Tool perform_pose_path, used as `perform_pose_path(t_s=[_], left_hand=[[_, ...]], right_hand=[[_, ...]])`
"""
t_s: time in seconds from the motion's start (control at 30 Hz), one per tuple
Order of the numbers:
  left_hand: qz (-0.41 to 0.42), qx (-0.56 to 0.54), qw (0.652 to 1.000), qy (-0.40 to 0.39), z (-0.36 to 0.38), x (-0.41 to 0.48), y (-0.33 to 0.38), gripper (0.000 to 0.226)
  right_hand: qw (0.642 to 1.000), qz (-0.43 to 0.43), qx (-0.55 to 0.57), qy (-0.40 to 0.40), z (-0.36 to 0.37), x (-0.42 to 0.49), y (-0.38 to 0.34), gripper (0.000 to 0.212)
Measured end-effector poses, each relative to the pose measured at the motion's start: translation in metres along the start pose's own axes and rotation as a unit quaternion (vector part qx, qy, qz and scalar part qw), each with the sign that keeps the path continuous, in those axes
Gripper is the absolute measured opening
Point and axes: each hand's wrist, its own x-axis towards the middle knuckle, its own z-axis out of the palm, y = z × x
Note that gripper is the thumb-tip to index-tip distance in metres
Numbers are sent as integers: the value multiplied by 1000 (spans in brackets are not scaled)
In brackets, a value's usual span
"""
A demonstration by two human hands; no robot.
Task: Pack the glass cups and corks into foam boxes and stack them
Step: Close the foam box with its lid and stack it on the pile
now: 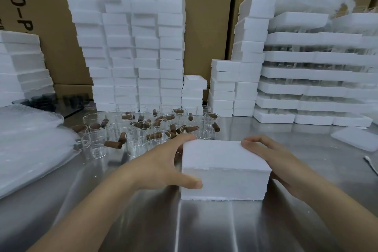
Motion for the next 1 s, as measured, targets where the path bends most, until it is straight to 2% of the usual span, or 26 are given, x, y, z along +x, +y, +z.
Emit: perform_pose_path(t_s=[0.17, 0.37, 0.43, 0.5, 0.57, 0.6, 0.67, 0.73, 0.8, 0.9, 0.97, 1.0], left_hand=[[6, 29, 1000, 2, 2, 0, 4, 116], [0, -1, 1000, -3, 0, -3, 5, 122], [8, -8, 1000, -7, -2, -1, 3, 119], [13, -16, 1000, -22, -4, 1, 2, 113], [13, -37, 999, -31, -5, 3, 2, 109], [10, -51, 998, -37, -6, 4, 1, 108], [1, -73, 996, -50, -7, 5, 1, 108], [0, -86, 994, -60, -8, 6, -3, 109], [-5, -95, 994, -60, -4, 9, -1, 104], [-19, -155, 988, -8, 2, 21, -2, 86], [-13, -185, 983, -12, 1, 25, 1, 95], [-2, -209, 978, -29, 0, 26, 0, 105]], right_hand=[[1000, -3, -8, -1, 2, -2, -4, 28], [993, -20, -95, -66, -8, -9, -6, 30], [990, -52, -111, -75, -8, -13, -1, 21], [980, -97, -151, -85, -13, -19, 7, 46], [965, -102, -177, -165, -17, -26, 11, 53], [961, -95, -177, -188, -21, -26, 15, 65], [958, -82, -192, -198, -26, -24, 20, 87], [954, -105, -227, -167, -25, -22, 22, 98], [957, -114, -224, -144, -22, -22, 25, 96], [981, -66, -133, -122, -16, -18, 27, 83], [973, -107, -159, -129, -18, -18, 33, 62], [976, -89, -168, -105, -27, -19, 35, 52]])
